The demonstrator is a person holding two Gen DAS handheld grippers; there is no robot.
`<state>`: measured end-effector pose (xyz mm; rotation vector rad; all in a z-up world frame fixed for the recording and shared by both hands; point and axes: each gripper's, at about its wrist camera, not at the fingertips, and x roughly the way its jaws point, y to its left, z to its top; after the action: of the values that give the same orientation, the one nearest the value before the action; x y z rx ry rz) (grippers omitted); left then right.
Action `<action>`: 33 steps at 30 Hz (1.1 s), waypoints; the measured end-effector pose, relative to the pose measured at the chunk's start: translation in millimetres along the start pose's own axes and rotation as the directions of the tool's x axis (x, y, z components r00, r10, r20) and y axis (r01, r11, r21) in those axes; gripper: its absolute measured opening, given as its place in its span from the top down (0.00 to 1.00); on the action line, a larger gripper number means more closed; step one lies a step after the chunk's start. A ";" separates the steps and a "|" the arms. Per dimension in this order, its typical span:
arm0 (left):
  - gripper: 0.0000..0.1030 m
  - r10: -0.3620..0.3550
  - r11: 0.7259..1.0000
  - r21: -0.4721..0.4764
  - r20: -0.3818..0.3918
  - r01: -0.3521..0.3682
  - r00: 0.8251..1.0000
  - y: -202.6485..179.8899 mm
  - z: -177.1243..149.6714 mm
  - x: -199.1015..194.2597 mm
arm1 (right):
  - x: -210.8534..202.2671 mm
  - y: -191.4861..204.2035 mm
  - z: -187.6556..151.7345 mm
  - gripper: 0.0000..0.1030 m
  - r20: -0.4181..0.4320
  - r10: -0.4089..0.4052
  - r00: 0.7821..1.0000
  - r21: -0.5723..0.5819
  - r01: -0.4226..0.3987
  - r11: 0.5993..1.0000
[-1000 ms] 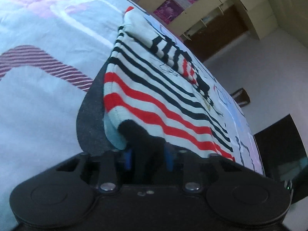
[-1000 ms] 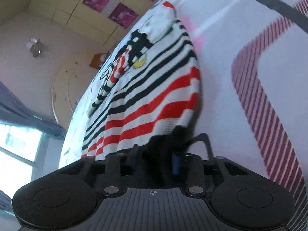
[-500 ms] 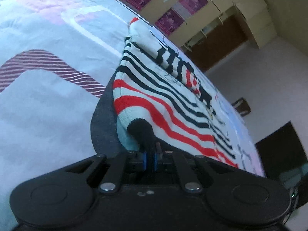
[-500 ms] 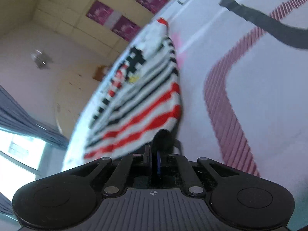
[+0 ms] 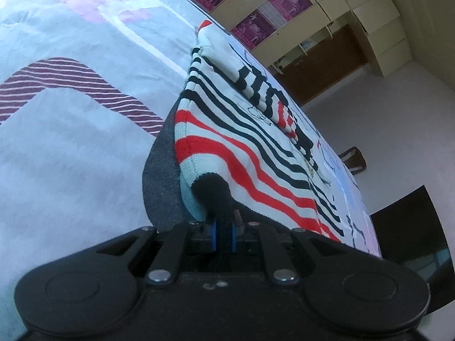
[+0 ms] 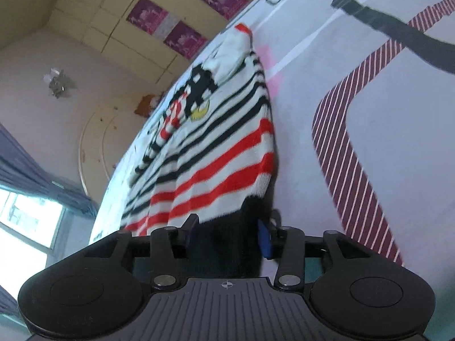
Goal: Fold small clothes
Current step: 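Lift the hem with both tools and fold it over toward the black collar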
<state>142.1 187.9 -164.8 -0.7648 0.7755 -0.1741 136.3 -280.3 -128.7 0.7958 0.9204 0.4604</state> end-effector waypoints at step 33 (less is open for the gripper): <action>0.59 -0.057 0.998 -0.018 0.038 0.058 0.998 -36.2 252.8 212.8 | 206.5 22.4 301.8 0.25 0.170 -0.009 0.985 0.166 -0.019 0.986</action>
<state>472.6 215.9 -143.5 -0.8065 0.7210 -0.2041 501.2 -252.6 -111.2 0.9753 0.8048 0.3163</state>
